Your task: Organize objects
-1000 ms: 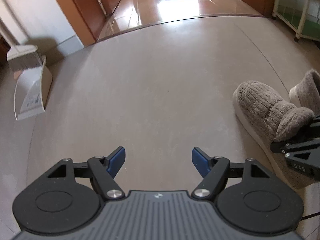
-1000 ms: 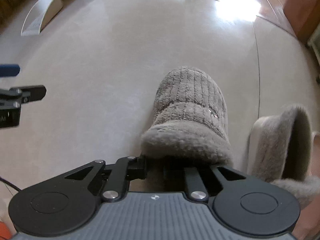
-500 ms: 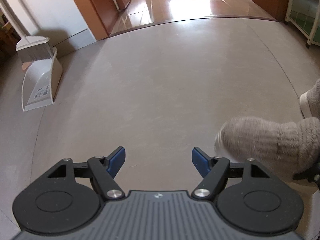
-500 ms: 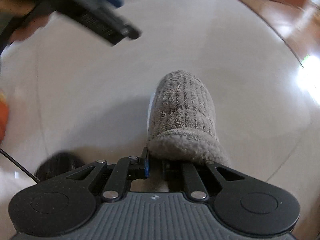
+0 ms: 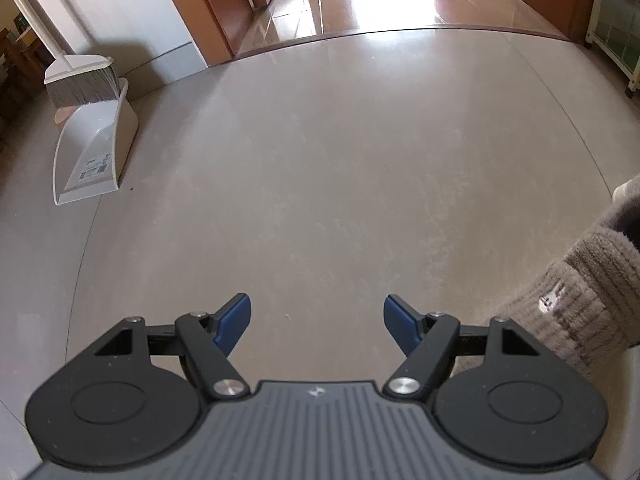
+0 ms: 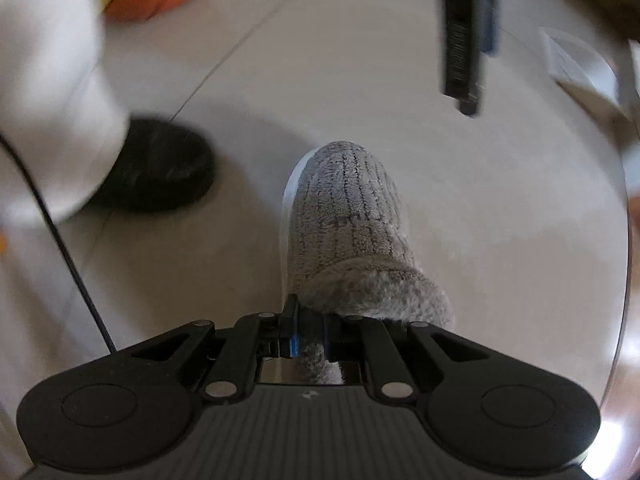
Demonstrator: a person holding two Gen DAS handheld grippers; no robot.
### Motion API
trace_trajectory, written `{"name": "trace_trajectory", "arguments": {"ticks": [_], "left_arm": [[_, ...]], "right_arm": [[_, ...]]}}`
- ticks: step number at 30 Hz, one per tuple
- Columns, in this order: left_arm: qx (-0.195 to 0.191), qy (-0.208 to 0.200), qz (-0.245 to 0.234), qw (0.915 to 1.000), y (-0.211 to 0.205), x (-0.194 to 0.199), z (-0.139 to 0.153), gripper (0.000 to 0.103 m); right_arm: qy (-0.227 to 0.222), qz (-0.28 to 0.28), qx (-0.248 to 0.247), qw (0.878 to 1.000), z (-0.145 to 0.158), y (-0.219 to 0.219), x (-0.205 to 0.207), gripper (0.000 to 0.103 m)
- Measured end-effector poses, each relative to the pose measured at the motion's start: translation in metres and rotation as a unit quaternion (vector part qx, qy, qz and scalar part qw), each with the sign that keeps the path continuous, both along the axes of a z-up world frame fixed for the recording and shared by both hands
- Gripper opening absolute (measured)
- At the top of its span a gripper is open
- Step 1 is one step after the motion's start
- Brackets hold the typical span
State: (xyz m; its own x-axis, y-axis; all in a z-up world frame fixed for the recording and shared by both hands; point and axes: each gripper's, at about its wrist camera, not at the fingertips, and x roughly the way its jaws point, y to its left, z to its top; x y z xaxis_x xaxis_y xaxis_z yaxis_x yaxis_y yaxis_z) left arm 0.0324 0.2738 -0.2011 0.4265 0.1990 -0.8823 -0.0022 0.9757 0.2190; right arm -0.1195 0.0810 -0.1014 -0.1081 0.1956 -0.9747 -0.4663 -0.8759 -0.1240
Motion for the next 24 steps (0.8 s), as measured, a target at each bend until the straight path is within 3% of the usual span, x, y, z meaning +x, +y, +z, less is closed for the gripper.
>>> {"name": "trace_trajectory", "arguments": {"ticks": [3, 7, 9, 10, 12, 14, 17, 21, 24], "left_arm": [[-0.001, 0.002, 0.0, 1.0, 0.001, -0.001, 0.0, 0.074], [-0.009, 0.003, 0.003, 0.9999, 0.002, 0.0, -0.001, 0.074], [-0.012, 0.005, 0.001, 0.9999, 0.0, 0.0, -0.001, 0.074], [-0.012, 0.005, -0.001, 0.9999, -0.001, 0.0, -0.002, 0.074], [-0.01, 0.006, -0.005, 0.9999, -0.002, 0.001, -0.004, 0.074], [-0.011, 0.007, -0.008, 0.9999, -0.003, 0.001, -0.005, 0.074], [-0.014, 0.01, -0.009, 0.9998, -0.004, 0.002, -0.007, 0.074], [-0.012, 0.012, -0.011, 0.9998, -0.007, 0.001, -0.009, 0.074], [-0.015, 0.017, -0.012, 0.9997, -0.007, 0.002, -0.01, 0.074]], "right_arm": [[-0.031, 0.113, 0.012, 0.993, 0.007, -0.017, -0.007, 0.013], [-0.067, 0.23, 0.018, 0.971, 0.006, -0.042, 0.008, 0.012], [-0.084, 0.275, 0.031, 0.957, 0.005, -0.058, 0.01, 0.012], [-0.09, 0.273, 0.023, 0.958, 0.005, -0.058, 0.011, 0.013], [-0.098, 0.225, -0.035, 0.969, 0.007, -0.046, 0.012, 0.014], [-0.084, 0.161, -0.073, 0.981, 0.013, -0.034, 0.014, 0.034], [-0.048, 0.077, -0.11, 0.99, 0.023, -0.013, 0.013, 0.055], [-0.001, -0.052, -0.171, 0.984, 0.021, 0.022, 0.021, 0.057], [0.036, -0.152, -0.2, 0.967, 0.013, 0.039, 0.031, 0.057]]}}
